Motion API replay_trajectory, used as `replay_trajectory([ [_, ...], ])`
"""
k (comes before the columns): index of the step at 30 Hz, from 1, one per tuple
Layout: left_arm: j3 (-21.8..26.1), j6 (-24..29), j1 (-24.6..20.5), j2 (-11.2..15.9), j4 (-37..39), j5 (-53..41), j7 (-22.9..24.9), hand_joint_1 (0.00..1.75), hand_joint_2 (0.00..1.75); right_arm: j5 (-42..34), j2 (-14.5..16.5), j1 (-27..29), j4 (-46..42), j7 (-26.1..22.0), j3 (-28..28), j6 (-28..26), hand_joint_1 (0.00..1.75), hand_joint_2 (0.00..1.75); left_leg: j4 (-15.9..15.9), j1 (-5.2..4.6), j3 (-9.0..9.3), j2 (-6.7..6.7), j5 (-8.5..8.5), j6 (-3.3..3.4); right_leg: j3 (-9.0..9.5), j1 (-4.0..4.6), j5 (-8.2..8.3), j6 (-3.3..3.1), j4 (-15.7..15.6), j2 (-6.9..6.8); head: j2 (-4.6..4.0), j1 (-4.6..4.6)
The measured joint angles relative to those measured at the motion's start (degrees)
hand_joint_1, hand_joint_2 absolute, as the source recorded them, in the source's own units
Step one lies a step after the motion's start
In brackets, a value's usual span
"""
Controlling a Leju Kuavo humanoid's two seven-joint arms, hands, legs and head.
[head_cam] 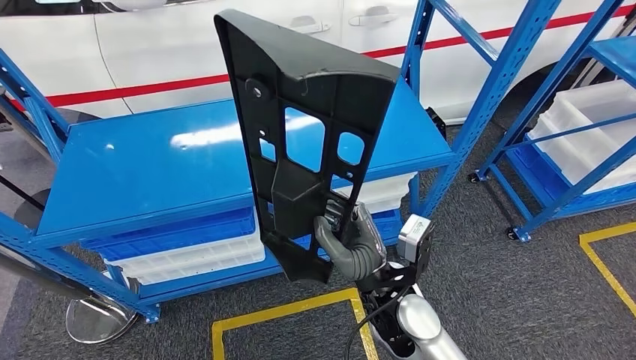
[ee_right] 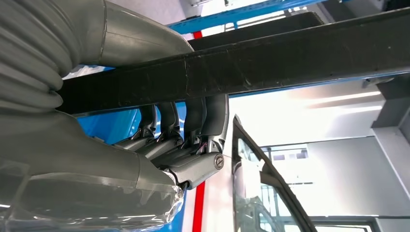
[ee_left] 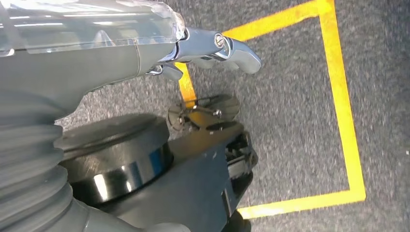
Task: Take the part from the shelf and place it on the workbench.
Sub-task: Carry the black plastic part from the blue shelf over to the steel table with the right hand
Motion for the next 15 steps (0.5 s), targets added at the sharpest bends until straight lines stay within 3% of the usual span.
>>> replay_trajectory([
  [2, -0.01, 0.01, 0.17, 0.03, 0.00, -0.05, -0.09, 0.00, 1.75, 0.07, 0.08, 0.21, -0.01, -0.21, 0.00, 0.03, 1.75, 1.75, 4.63, 0.21, -1.71, -0.04, -4.37, -0.59, -1.06, -0.24, 1.20, -0.72, -0.27, -0.24, -0.01, -0.15],
  [4, -0.02, 0.10, 0.35, 0.03, 0.00, -0.22, -0.29, 0.00, 1.75, 0.35, 0.16, 0.75, -0.02, -0.50, 0.00, 0.02, 1.75, 1.75, 12.03, 0.44, -3.69, 0.00, -9.19, -1.11, -2.44, -0.20, 2.11, -0.91, -0.07, -0.33, -0.01, -0.24],
  [5, -0.03, 0.17, 0.42, 0.03, 0.00, -0.30, -0.42, 0.00, 1.75, 0.59, 0.18, 1.21, -0.02, -0.81, 0.00, 0.03, 1.75, 1.75, 14.57, 0.53, -3.94, 0.01, -10.14, -1.29, -3.14, -0.17, 2.51, -0.86, 0.12, -0.40, -0.01, -0.22],
  [6, -0.04, 0.26, 0.49, 0.03, 0.00, -0.37, -0.55, 0.00, 1.75, 0.78, 0.19, 1.73, -0.03, -1.15, 0.00, 0.07, 1.75, 1.75, 15.09, 0.60, -3.17, 0.03, -9.87, -1.41, -3.83, -0.18, 2.87, -0.75, 0.35, -0.47, -0.01, -0.22],
  [8, -0.05, 0.48, 0.60, 0.03, 0.00, -0.38, -0.74, 0.00, 1.75, 1.00, 0.19, 2.63, -0.13, -1.83, 0.00, 0.19, 1.75, 1.75, 9.89, 0.71, 1.49, 0.06, -7.39, -1.42, -5.13, -0.24, 3.43, -0.41, 0.99, -0.52, -0.01, -0.23],
  [10, -0.05, 0.70, 0.57, 0.03, 0.00, -0.37, -0.83, 0.00, 1.75, 0.99, 0.21, 3.17, -0.44, -2.22, -0.02, 0.29, 1.75, 1.75, 2.32, 0.59, 6.69, -0.02, -6.50, -0.94, -6.08, -0.22, 3.87, 0.14, 1.67, -0.49, 0.00, -0.20],
  [11, -0.05, 0.78, 0.57, 0.03, 0.00, -0.37, -0.87, 0.00, 1.75, 0.98, 0.24, 3.35, -0.63, -2.33, -0.04, 0.37, 1.75, 1.75, 0.10, 0.45, 7.94, -0.08, -6.63, -0.55, -6.33, -0.17, 4.10, 0.50, 1.90, -0.47, 0.00, -0.19],
  [14, -0.05, 0.90, 0.66, 0.01, 0.00, -0.37, -0.94, 0.00, 1.75, 0.76, 0.27, 3.78, -1.03, -2.40, -0.19, 0.65, 1.75, 1.75, -0.90, 0.26, 7.56, -0.04, -6.17, 0.89, -6.57, -0.15, 4.86, 1.71, 1.91, -0.38, -0.01, -0.09],
  [15, -0.05, 0.94, 0.66, -0.01, 0.00, -0.37, -0.95, 0.00, 1.75, 0.63, 0.27, 3.94, -1.11, -2.40, -0.30, 0.81, 1.75, 1.75, -1.05, 0.33, 7.29, 0.05, -5.70, 1.43, -6.87, -0.21, 4.29, 2.00, 2.31, -0.27, -0.01, -0.05],
])
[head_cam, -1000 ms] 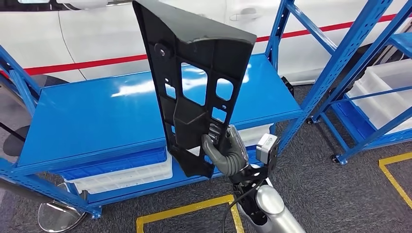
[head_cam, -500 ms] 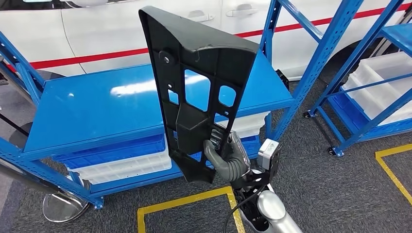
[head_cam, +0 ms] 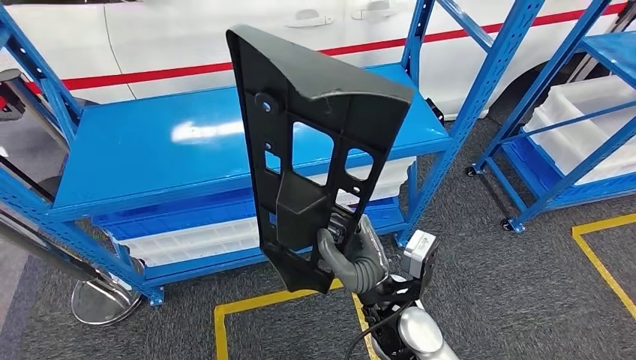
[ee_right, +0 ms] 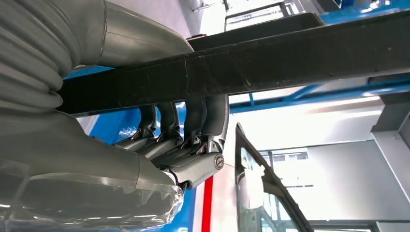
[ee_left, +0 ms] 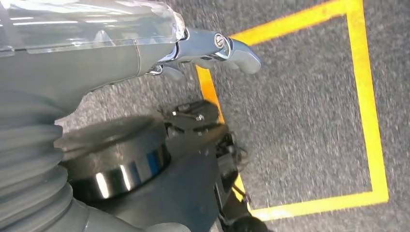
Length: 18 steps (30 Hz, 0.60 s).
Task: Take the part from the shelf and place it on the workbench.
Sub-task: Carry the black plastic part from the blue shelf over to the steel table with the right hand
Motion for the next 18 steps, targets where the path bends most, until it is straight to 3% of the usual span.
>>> replay_trajectory([
  [1, 0.01, 0.04, 0.00, -0.02, 0.00, -0.01, -0.01, 0.00, 1.75, -0.11, 0.00, 0.19, -0.08, 0.00, -0.13, 0.18, 1.75, 1.75, -0.20, 0.09, -0.36, 0.11, 0.56, 0.55, -0.60, -0.07, -1.52, 0.21, 1.28, 0.12, 0.00, 0.00],
  [3, 0.02, 0.15, -0.01, -0.05, 0.00, -0.08, -0.04, 0.00, 1.75, -0.43, 0.00, 0.63, -0.20, 0.03, -0.45, 0.66, 1.75, 1.75, -0.28, 0.05, -1.45, 0.24, 1.63, 1.26, -2.72, -0.17, -6.61, 0.45, 7.08, 0.32, 0.00, 0.04],
  [4, 0.02, 0.19, 0.01, -0.05, 0.00, -0.14, -0.05, 0.00, 1.75, -0.55, 0.00, 0.89, -0.24, 0.04, -0.63, 0.84, 1.75, 1.75, -0.21, -0.04, -2.13, 0.26, 2.13, 1.38, -3.79, -0.18, -8.82, 0.57, 10.71, 0.35, 0.00, 0.03],
  [5, 0.02, 0.24, 0.06, -0.05, 0.00, -0.19, -0.06, 0.00, 1.75, -0.64, 0.00, 1.18, -0.26, 0.04, -0.83, 0.99, 1.75, 1.75, -0.13, -0.13, -2.82, 0.26, 2.58, 1.40, -4.35, -0.18, -9.96, 0.64, 13.48, 0.36, 0.00, 0.04],
  [6, 0.02, 0.28, 0.12, -0.05, 0.00, -0.23, -0.06, 0.00, 1.75, -0.68, 0.00, 1.47, -0.26, 0.04, -0.99, 1.08, 1.75, 1.75, -0.03, -0.23, -3.47, 0.25, 2.99, 1.37, -4.06, -0.18, -9.92, 0.63, 14.56, 0.36, -0.01, 0.03],
  [7, 0.02, 0.30, 0.17, -0.05, 0.00, -0.26, -0.06, 0.00, 1.75, -0.68, 0.00, 1.71, -0.26, 0.04, -1.14, 1.15, 1.75, 1.75, 0.08, -0.32, -4.04, 0.24, 3.34, 1.29, -2.64, -0.16, -8.90, 0.50, 13.43, 0.36, -0.01, 0.03],
  [10, 0.02, 0.35, 0.21, -0.08, 0.00, -0.43, -0.06, 0.00, 1.75, -0.70, 0.01, 2.10, -0.45, 0.04, -1.50, 1.34, 1.75, 1.75, 0.38, -0.53, -5.13, 0.18, 4.23, 0.78, 5.31, 0.19, -5.70, -0.40, 2.13, 0.34, -0.01, -0.02],
  [11, 0.02, 0.38, 0.21, -0.08, 0.00, -0.51, -0.06, 0.00, 1.75, -0.73, 0.01, 2.23, -0.61, 0.03, -1.61, 1.42, 1.75, 1.75, 0.40, -0.55, -5.24, 0.18, 4.50, 0.48, 6.89, 0.40, -5.36, -0.68, -0.49, 0.34, -0.01, -0.01],
  [13, 0.02, 0.47, 0.22, -0.07, 0.00, -0.64, -0.05, 0.00, 1.75, -0.79, 0.05, 2.50, -0.86, 0.02, -1.77, 1.61, 1.75, 1.75, 0.26, -0.50, -5.32, 0.19, 5.12, -0.27, 7.28, 0.79, -5.02, -1.14, -1.71, 0.37, 0.00, -0.02],
  [15, 0.02, 0.61, 0.27, -0.03, 0.00, -0.71, -0.04, 0.00, 1.75, -0.82, 0.17, 2.73, -0.91, 0.03, -1.85, 1.73, 1.75, 1.75, 0.58, -0.42, -5.66, 0.17, 4.85, -1.04, 6.88, 0.53, -4.23, -1.98, -2.30, 0.27, 0.00, -0.01],
  [16, 0.02, 0.68, 0.31, -0.01, 0.00, -0.74, -0.03, 0.00, 1.75, -0.82, 0.28, 2.83, -0.91, 0.04, -1.86, 1.77, 1.75, 1.75, 1.63, -0.39, -6.14, 0.15, 3.58, -1.40, 6.55, 0.36, -3.69, -2.46, -2.55, 0.18, 0.00, -0.06],
  [18, 0.02, 0.75, 0.42, 0.04, 0.00, -0.81, 0.02, 0.00, 1.75, -0.83, 0.52, 3.05, -0.91, 0.04, -1.87, 1.86, 1.75, 1.75, 6.90, -0.19, -7.91, 0.11, -1.19, -2.05, 5.55, 0.24, -2.70, -3.07, -2.68, 0.03, 0.00, -0.19],
])
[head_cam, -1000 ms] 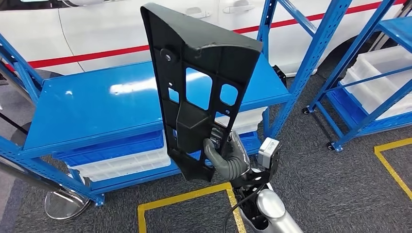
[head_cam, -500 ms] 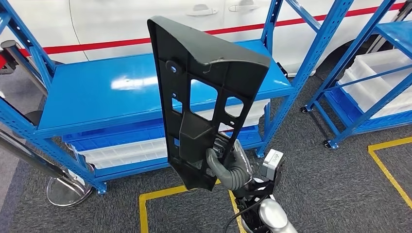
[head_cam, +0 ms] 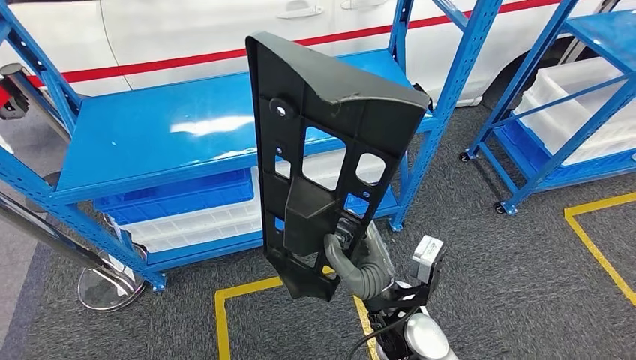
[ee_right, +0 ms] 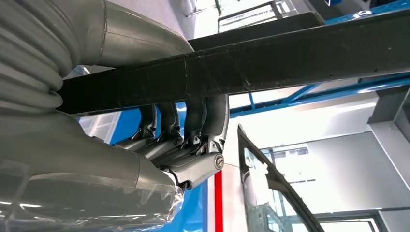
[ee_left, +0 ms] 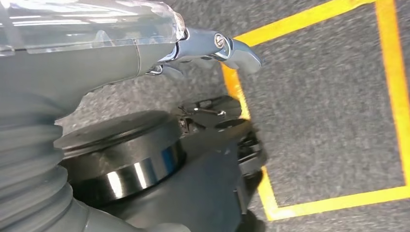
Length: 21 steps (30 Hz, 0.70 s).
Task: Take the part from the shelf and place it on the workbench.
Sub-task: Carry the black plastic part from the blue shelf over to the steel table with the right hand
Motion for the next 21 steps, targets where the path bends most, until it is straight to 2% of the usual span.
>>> replay_trajectory([
  [1, 0.00, 0.01, 0.04, 0.02, 0.00, -0.02, 0.02, 0.00, 1.75, -0.02, 0.08, 0.13, 0.00, 0.00, -0.01, 0.02, 1.75, 1.75, 3.69, 0.11, -1.01, 0.00, -2.39, -0.26, -0.64, 0.02, 0.39, -0.09, 0.15, -0.04, 0.00, -0.04],
  [2, 0.00, 0.01, 0.07, 0.03, 0.00, -0.02, 0.03, 0.00, 1.75, -0.04, 0.11, 0.31, 0.01, 0.00, -0.01, 0.03, 1.75, 1.75, 6.87, 0.22, -1.66, 0.00, -3.90, -0.49, -1.33, 0.05, 0.75, -0.05, 0.37, -0.08, 0.00, -0.04],
  [3, 0.00, 0.01, 0.08, 0.06, 0.00, -0.03, 0.03, 0.00, 1.75, -0.08, 0.12, 0.48, 0.01, 0.00, -0.02, 0.03, 1.75, 1.75, 8.56, 0.30, -1.56, 0.01, -4.25, -0.65, -2.04, 0.06, 1.09, 0.02, 0.63, -0.13, 0.01, -0.04],
  [4, 0.00, 0.01, 0.08, 0.09, 0.00, -0.03, 0.03, 0.00, 1.75, -0.11, 0.12, 0.64, 0.02, 0.00, -0.02, 0.04, 1.75, 1.75, 8.08, 0.37, -0.42, 0.02, -3.50, -0.72, -2.72, 0.04, 1.38, 0.14, 0.96, -0.16, 0.01, -0.03],
  [5, 0.00, 0.01, 0.06, 0.13, 0.00, -0.04, 0.03, 0.00, 1.75, -0.14, 0.13, 0.76, 0.02, 0.00, -0.03, 0.06, 1.75, 1.75, 5.50, 0.43, 1.75, 0.03, -2.12, -0.72, -3.36, 0.02, 1.61, 0.28, 1.32, -0.18, 0.01, -0.03],
  [7, 0.01, -0.01, -0.02, 0.22, 0.00, -0.11, 0.01, 0.00, 1.75, -0.16, 0.19, 0.93, 0.01, -0.01, -0.13, 0.13, 1.75, 1.75, -2.41, 0.36, 7.04, -0.01, -0.43, -0.33, -4.39, 0.02, 2.02, 0.74, 2.09, -0.16, 0.00, -0.01],
  [8, 0.01, -0.02, -0.05, 0.25, 0.00, -0.19, -0.02, 0.00, 1.75, -0.16, 0.23, 1.02, 0.00, -0.02, -0.20, 0.16, 1.75, 1.75, -5.13, 0.24, 8.68, -0.07, -0.14, 0.03, -4.69, 0.05, 2.26, 1.08, 2.31, -0.15, 0.00, 0.04],
  [9, 0.02, -0.04, -0.08, 0.28, 0.00, -0.27, -0.04, 0.00, 1.75, -0.16, 0.28, 1.12, -0.02, -0.03, -0.30, 0.24, 1.75, 1.75, -6.63, 0.08, 9.38, -0.12, -0.25, 0.42, -4.88, 0.08, 2.56, 1.46, 2.43, -0.15, 0.01, 0.05],
  [11, 0.02, -0.08, -0.04, 0.31, 0.00, -0.38, -0.09, 0.00, 1.75, -0.17, 0.40, 1.38, -0.10, -0.04, -0.50, 0.34, 1.75, 1.75, -7.00, -0.09, 8.98, -0.15, 0.30, 1.25, -4.97, 0.09, 3.27, 2.27, 2.23, -0.13, 0.01, 0.10],
  [12, 0.02, -0.11, -0.04, 0.31, 0.00, -0.41, -0.09, 0.00, 1.75, -0.18, 0.46, 1.55, -0.16, -0.06, -0.68, 0.38, 1.75, 1.75, -7.28, -0.02, 8.77, -0.04, 0.73, 1.69, -5.15, 0.01, 3.12, 2.62, 2.38, -0.02, 0.01, 0.09],
  [13, 0.02, -0.14, -0.04, 0.30, 0.00, -0.43, -0.09, 0.00, 1.75, -0.19, 0.50, 1.72, -0.23, -0.08, -0.87, 0.38, 1.75, 1.75, -7.53, 0.08, 8.49, 0.07, 1.31, 2.24, -5.54, -0.03, 2.06, 2.91, 3.18, 0.09, 0.00, 0.14],
  [14, 0.02, -0.16, -0.05, 0.30, 0.00, -0.46, -0.09, 0.00, 1.75, -0.20, 0.51, 1.86, -0.28, -0.11, -1.07, 0.38, 1.75, 1.75, -7.77, 0.20, 8.06, 0.20, 1.95, 2.72, -6.29, -0.07, 0.06, 3.15, 5.08, 0.22, 0.00, 0.14],
  [15, 0.02, -0.19, -0.08, 0.29, 0.00, -0.51, -0.10, 0.00, 1.75, -0.20, 0.52, 2.02, -0.31, -0.15, -1.27, 0.37, 1.75, 1.75, -7.81, 0.21, 7.50, 0.31, 2.53, 3.06, -7.36, -0.15, -2.65, 3.31, 8.06, 0.33, 0.00, 0.16],
  [16, 0.02, -0.21, -0.08, 0.30, 0.00, -0.55, -0.10, 0.00, 1.75, -0.20, 0.52, 2.18, -0.33, -0.22, -1.44, 0.36, 1.75, 1.75, -7.79, 0.17, 6.79, 0.35, 3.05, 3.27, -8.52, -0.15, -5.26, 3.46, 11.68, 0.35, 0.01, 0.18],
  [17, 0.02, -0.24, -0.07, 0.31, 0.00, -0.60, -0.10, 0.00, 1.75, -0.19, 0.53, 2.39, -0.33, -0.36, -1.62, 0.33, 1.75, 1.75, -7.72, 0.11, 6.04, 0.37, 3.55, 3.30, -9.42, -0.16, -6.99, 3.60, 15.04, 0.36, 0.01, 0.17],
  [18, 0.02, -0.26, -0.05, 0.31, 0.00, -0.63, -0.10, 0.00, 1.75, -0.11, 0.55, 2.62, -0.33, -0.55, -1.81, 0.22, 1.75, 1.75, -7.62, 0.07, 5.32, 0.38, 4.01, 3.25, -9.65, -0.16, -7.53, 3.67, 17.12, 0.36, 0.01, 0.16],
  [19, 0.02, -0.29, -0.02, 0.30, 0.00, -0.71, -0.10, 0.00, 1.75, 0.05, 0.57, 2.83, -0.33, -0.78, -2.06, 0.00, 1.75, 1.75, -7.48, 0.04, 4.63, 0.38, 4.42, 3.16, -8.85, -0.16, -6.90, 3.66, 17.24, 0.36, 0.00, 0.16],
  [20, 0.02, -0.31, -0.01, 0.30, 0.00, -0.80, -0.10, 0.00, 1.75, 0.30, 0.62, 2.99, -0.37, -0.97, -2.32, -0.31, 1.75, 1.75, -7.30, 0.03, 4.01, 0.36, 4.78, 3.04, -6.92, -0.15, -5.50, 3.56, 15.15, 0.36, -0.01, 0.16],
  [21, 0.02, -0.33, -0.03, 0.29, 0.00, -0.88, -0.10, 0.00, 1.75, 0.63, 0.68, 3.09, -0.45, -1.09, -2.57, -0.66, 1.75, 1.75, -7.08, 0.03, 3.49, 0.34, 5.08, 2.87, -4.06, -0.13, -4.05, 3.34, 11.33, 0.36, -0.01, 0.17],
])
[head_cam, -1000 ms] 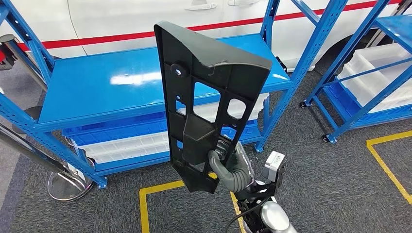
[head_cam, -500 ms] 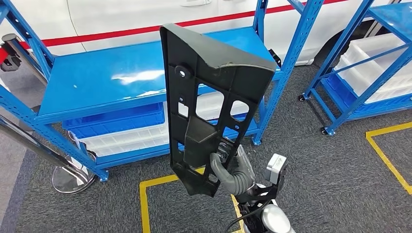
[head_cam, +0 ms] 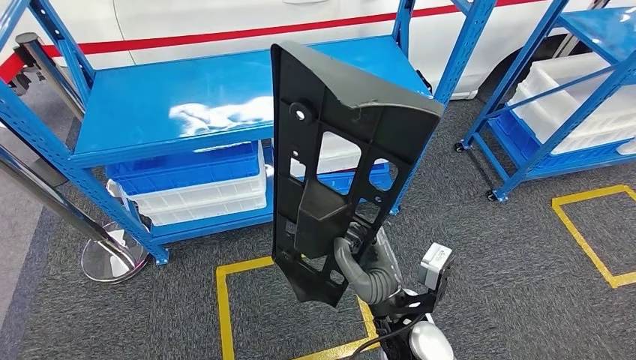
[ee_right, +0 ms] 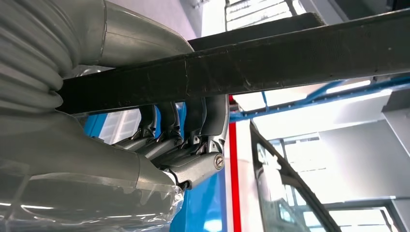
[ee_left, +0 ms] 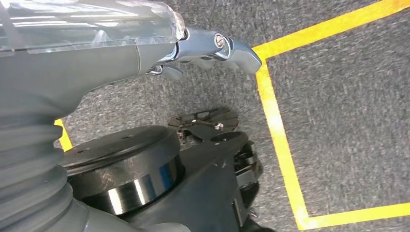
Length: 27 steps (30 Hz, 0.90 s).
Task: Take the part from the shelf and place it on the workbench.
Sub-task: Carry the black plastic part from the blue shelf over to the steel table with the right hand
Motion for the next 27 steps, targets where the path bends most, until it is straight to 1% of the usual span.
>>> replay_trajectory([
  [1, 0.00, -0.01, -0.02, -0.01, 0.00, -0.08, 0.00, 0.00, 1.75, 0.29, 0.08, 0.05, -0.10, -0.06, -0.21, -0.29, 1.75, 1.75, 0.20, 0.00, -0.37, -0.02, 0.22, -0.15, 2.69, 0.03, 0.95, -0.23, -3.84, 0.01, 0.00, 0.00],
  [2, 0.00, -0.01, -0.04, -0.01, 0.00, -0.11, 0.00, 0.00, 1.75, 0.51, 0.14, 0.06, -0.19, -0.07, -0.32, -0.47, 1.75, 1.75, 0.34, 0.00, -0.58, -0.03, 0.36, -0.28, 4.70, 0.05, 1.37, -0.41, -6.78, 0.01, 0.00, 0.00],
  [3, 0.00, -0.01, -0.05, -0.01, 0.00, -0.12, 0.00, 0.00, 1.75, 0.63, 0.18, 0.07, -0.25, -0.07, -0.37, -0.56, 1.75, 1.75, 0.42, 0.00, -0.67, -0.04, 0.43, -0.36, 5.82, 0.07, 1.31, -0.54, -8.47, 0.02, 0.00, 0.00],
  [4, 0.00, -0.01, -0.04, -0.01, 0.00, -0.13, 0.00, 0.00, 1.75, 0.67, 0.21, 0.06, -0.29, -0.07, -0.39, -0.59, 1.75, 1.75, 0.44, -0.03, -0.73, -0.04, 0.46, -0.41, 6.11, 0.11, 1.00, -0.59, -9.02, 0.02, 0.00, 0.00],
  [5, 0.00, -0.01, -0.03, -0.01, 0.00, -0.15, -0.02, 0.00, 1.75, 0.81, 0.38, 0.18, -0.40, -0.06, -0.54, -0.72, 1.75, 1.75, 0.37, -0.12, -0.85, -0.06, 0.88, -0.86, 6.09, 0.20, 1.19, -1.01, -9.55, 0.05, 0.00, 0.01],
  [6, 0.00, -0.01, -0.01, 0.00, 0.00, -0.17, -0.03, 0.00, 1.75, 0.95, 0.58, 0.30, -0.52, -0.06, -0.71, -0.84, 1.75, 1.75, 0.47, -0.14, -1.06, -0.13, 1.06, -1.36, 5.99, 0.21, 1.55, -1.56, -10.17, -0.01, 0.00, 0.01],
  [7, 0.00, -0.01, 0.00, 0.01, 0.00, -0.19, -0.05, 0.00, 1.75, 1.09, 0.83, 0.44, -0.63, -0.05, -0.91, -0.97, 1.75, 1.75, 1.00, -0.16, -1.48, -0.19, 0.58, -1.94, 5.73, 0.22, 2.07, -2.23, -10.74, -0.07, 0.01, -0.03],
  [8, 0.00, -0.04, 0.03, 0.03, 0.00, -0.22, -0.07, 0.00, 1.75, 1.18, 1.11, 0.58, -0.73, -0.03, -1.14, -1.08, 1.75, 1.75, 2.45, -0.12, -2.14, -0.24, -0.75, -2.55, 5.18, 0.21, 2.84, -2.97, -11.07, -0.13, 0.01, -0.07],
  [9, 0.00, -0.11, 0.06, 0.04, 0.00, -0.24, -0.07, 0.00, 1.75, 1.07, 1.27, 0.63, -0.73, 0.01, -1.23, -1.06, 1.75, 1.75, 5.04, 0.00, -3.04, -0.28, -3.17, -2.81, 4.64, 0.14, 3.36, -3.33, -11.13, -0.23, 0.01, -0.10],
  [10, 0.00, -0.22, 0.09, 0.04, 0.00, -0.26, -0.07, 0.00, 1.75, 0.86, 1.42, 0.72, -0.72, 0.04, -1.32, -1.05, 1.75, 1.75, 8.55, 0.06, -4.11, -0.27, -5.88, -3.05, 3.99, 0.18, 3.83, -3.54, -11.08, -0.25, 0.01, -0.13],
  [11, 0.00, -0.37, 0.11, 0.04, 0.00, -0.29, -0.07, 0.00, 1.75, 0.58, 1.54, 0.83, -0.71, 0.06, -1.41, -1.03, 1.75, 1.75, 12.30, 0.13, -5.05, -0.26, -8.08, -3.26, 3.29, 0.22, 4.30, -3.61, -10.95, -0.29, 0.01, -0.13],
  [12, 0.00, -0.51, 0.13, 0.04, 0.00, -0.32, -0.08, 0.00, 1.75, 0.28, 1.63, 0.98, -0.69, 0.07, -1.49, -1.02, 1.75, 1.75, 15.10, 0.17, -5.48, -0.26, -9.20, -3.40, 2.58, 0.26, 4.74, -3.59, -10.79, -0.34, 0.01, -0.12],
  [13, 0.00, -0.62, 0.13, 0.04, 0.00, -0.34, -0.11, 0.00, 1.75, -0.04, 1.70, 1.13, -0.68, 0.07, -1.59, -0.99, 1.75, 1.75, 16.20, 0.21, -5.06, -0.25, -9.19, -3.48, 1.86, 0.28, 5.13, -3.53, -10.59, -0.38, 0.01, -0.12],
  [14, 0.00, -0.69, 0.12, 0.04, 0.00, -0.37, -0.15, 0.00, 1.75, -0.30, 1.77, 1.25, -0.67, 0.07, -1.69, -0.96, 1.75, 1.75, 15.00, 0.23, -3.52, -0.25, -8.14, -3.46, 1.18, 0.29, 5.45, -3.43, -10.31, -0.40, 0.02, -0.11],
  [15, 0.00, -0.74, 0.11, 0.04, 0.00, -0.38, -0.20, 0.00, 1.75, -0.53, 1.82, 1.34, -0.67, 0.07, -1.77, -0.92, 1.75, 1.75, 11.74, 0.25, -0.98, -0.24, -6.65, -3.33, 0.57, 0.28, 5.70, -3.30, -9.98, -0.41, 0.01, -0.12],
  [16, 0.01, -0.79, 0.05, 0.06, 0.00, -0.38, -0.25, 0.00, 1.75, -0.70, 1.86, 1.41, -0.68, 0.07, -1.87, -0.88, 1.75, 1.75, 7.36, 0.25, 1.93, -0.25, -5.85, -3.09, 0.05, 0.27, 5.92, -3.12, -9.63, -0.41, 0.01, -0.12],
  [17, 0.02, -0.82, 0.02, 0.08, 0.00, -0.38, -0.31, 0.00, 1.75, -0.79, 1.91, 1.45, -0.69, 0.07, -1.98, -0.84, 1.75, 1.75, 3.59, 0.13, 4.41, -0.28, -5.30, -2.80, -0.34, 0.31, 6.15, -2.85, -9.34, -0.40, 0.01, -0.09],
  [18, 0.03, -0.85, 0.01, 0.10, 0.00, -0.38, -0.38, 0.00, 1.75, -0.82, 1.95, 1.49, -0.71, 0.06, -2.09, -0.79, 1.75, 1.75, 1.02, -0.01, 5.87, -0.31, -5.19, -2.48, -0.56, 0.33, 6.41, -2.50, -9.15, -0.41, 0.00, -0.08],
  [19, 0.05, -0.89, 0.00, 0.13, 0.00, -0.37, -0.44, 0.00, 1.75, -0.83, 2.02, 1.52, -0.73, 0.04, -2.16, -0.71, 1.75, 1.75, -0.18, -0.17, 6.38, -0.34, -5.39, -2.19, -0.70, 0.34, 6.74, -2.13, -9.09, -0.43, 0.00, -0.08],
  [20, 0.08, -0.92, 0.03, 0.14, 0.00, -0.37, -0.51, 0.00, 1.75, -0.84, 2.08, 1.54, -0.74, 0.03, -2.21, -0.64, 1.75, 1.75, -0.25, -0.32, 6.22, -0.36, -5.02, -1.89, -0.75, 0.34, 7.13, -1.74, -9.19, -0.45, 0.01, -0.05],
  [21, 0.10, -0.98, 0.06, 0.15, 0.00, -0.37, -0.56, 0.00, 1.75, -0.84, 2.15, 1.55, -0.75, 0.02, -2.24, -0.57, 1.75, 1.75, -0.48, -0.19, 5.91, -0.31, -4.62, -1.50, -0.85, 0.34, 7.41, -1.35, -9.25, -0.42, 0.01, -0.07],
  [22, 0.13, -1.04, 0.05, 0.16, 0.00, -0.36, -0.60, 0.00, 1.75, -0.83, 2.23, 1.56, -0.77, 0.02, -2.28, -0.52, 1.75, 1.75, -0.71, -0.07, 5.68, -0.21, -4.14, -1.08, -1.12, 0.31, 7.09, -1.04, -9.01, -0.30, 0.01, -0.04],
  [23, 0.18, -1.11, 0.04, 0.18, 0.00, -0.34, -0.64, 0.00, 1.75, -0.81, 2.29, 1.54, -0.77, 0.04, -2.32, -0.48, 1.75, 1.75, -0.94, 0.08, 5.28, -0.11, -3.52, -0.57, -1.65, 0.27, 5.85, -0.79, -7.99, -0.17, 0.01, 0.05],
  [24, 0.23, -1.20, 0.03, 0.20, 0.00, -0.28, -0.67, 0.00, 1.75, -0.75, 2.34, 1.52, -0.75, 0.14, -2.36, -0.43, 1.75, 1.75, -1.13, 0.21, 4.75, -0.01, -2.86, -0.16, -2.51, 0.22, 3.69, -0.58, -5.83, -0.04, 0.01, 0.11],
  [26, 0.41, -1.38, 0.02, 0.27, 0.00, -0.16, -0.70, 0.00, 1.75, -0.54, 2.51, 1.41, -0.39, 0.62, -2.38, -0.35, 1.75, 1.75, -1.07, 0.10, 3.33, 0.06, -1.78, 0.22, -4.71, 0.08, -1.45, -0.31, 1.01, 0.06, 0.01, 0.25],
  [27, 0.52, -1.46, 0.05, 0.32, 0.00, -0.11, -0.70, 0.00, 1.75, -0.42, 2.66, 1.33, 0.01, 0.93, -2.33, -0.36, 1.75, 1.75, -1.01, 0.05, 2.59, 0.07, -1.27, 0.20, -5.41, 0.06, -2.88, -0.20, 4.07, 0.06, 0.01, 0.25],
])
